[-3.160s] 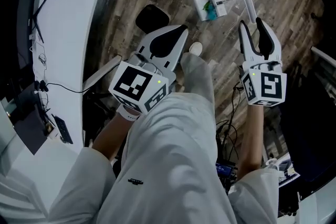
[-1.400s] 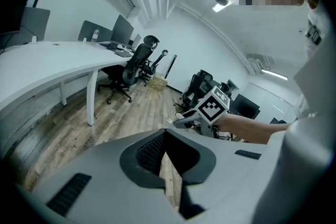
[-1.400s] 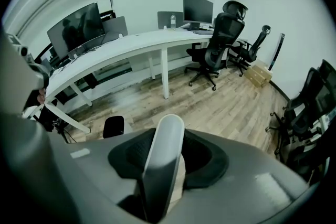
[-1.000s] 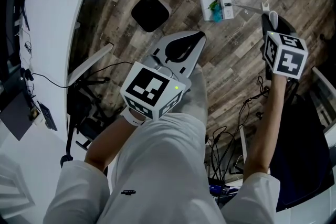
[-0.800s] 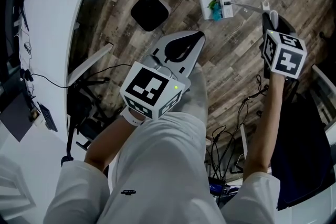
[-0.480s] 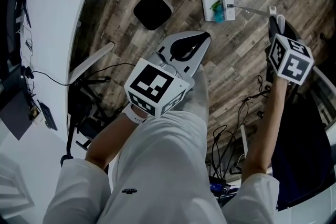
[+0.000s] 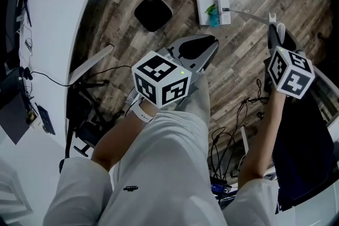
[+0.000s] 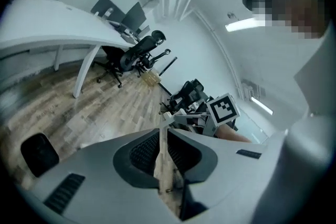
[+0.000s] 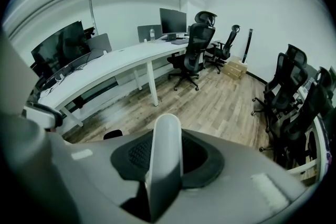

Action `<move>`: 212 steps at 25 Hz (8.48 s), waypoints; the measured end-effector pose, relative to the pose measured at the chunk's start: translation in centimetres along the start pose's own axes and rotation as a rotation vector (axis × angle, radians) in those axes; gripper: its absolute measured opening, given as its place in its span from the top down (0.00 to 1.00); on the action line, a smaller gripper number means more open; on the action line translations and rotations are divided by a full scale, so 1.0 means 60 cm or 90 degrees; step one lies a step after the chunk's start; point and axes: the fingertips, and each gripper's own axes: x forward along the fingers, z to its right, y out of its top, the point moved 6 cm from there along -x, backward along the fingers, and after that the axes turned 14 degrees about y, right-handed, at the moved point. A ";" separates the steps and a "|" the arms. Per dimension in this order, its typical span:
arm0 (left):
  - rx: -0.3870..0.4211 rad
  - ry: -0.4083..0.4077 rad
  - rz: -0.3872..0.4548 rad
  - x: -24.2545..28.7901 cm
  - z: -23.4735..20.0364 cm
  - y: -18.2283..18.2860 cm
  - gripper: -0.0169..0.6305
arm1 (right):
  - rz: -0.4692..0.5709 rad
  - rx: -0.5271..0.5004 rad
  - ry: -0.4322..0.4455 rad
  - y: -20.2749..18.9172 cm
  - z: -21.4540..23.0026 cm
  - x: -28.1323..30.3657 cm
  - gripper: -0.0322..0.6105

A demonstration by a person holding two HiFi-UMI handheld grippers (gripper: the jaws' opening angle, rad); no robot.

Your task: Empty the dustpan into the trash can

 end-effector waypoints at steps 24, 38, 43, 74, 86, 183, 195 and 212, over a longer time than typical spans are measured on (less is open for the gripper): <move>-0.767 -0.267 -0.080 0.182 0.045 -0.103 0.71 | 0.048 0.039 -0.009 -0.007 -0.102 -0.095 0.77; -0.937 -0.297 -0.142 0.225 0.083 -0.117 0.68 | 0.078 0.077 -0.025 -0.022 -0.145 -0.142 0.77; -0.949 -0.314 -0.181 0.213 0.095 -0.124 0.68 | 0.085 0.085 -0.040 -0.036 -0.165 -0.161 0.77; -0.848 -0.386 -0.177 -0.100 0.118 -0.102 0.74 | 0.255 -0.008 -0.026 -0.069 -0.441 -0.356 0.77; -0.828 -0.409 -0.129 -0.217 0.067 -0.115 0.75 | 0.287 -0.139 0.009 -0.103 -0.563 -0.367 0.77; -0.895 -0.440 -0.121 -0.398 -0.215 -0.342 0.82 | 0.190 -0.879 0.139 -0.364 -0.851 -0.215 0.77; -0.879 -0.462 -0.123 -0.411 -0.175 -0.294 0.82 | 0.219 -0.832 0.099 -0.323 -0.850 -0.253 0.77; -0.825 -0.492 -0.221 -0.338 -0.028 -0.190 0.81 | 0.299 -0.508 -0.032 -0.213 -0.759 -0.337 0.77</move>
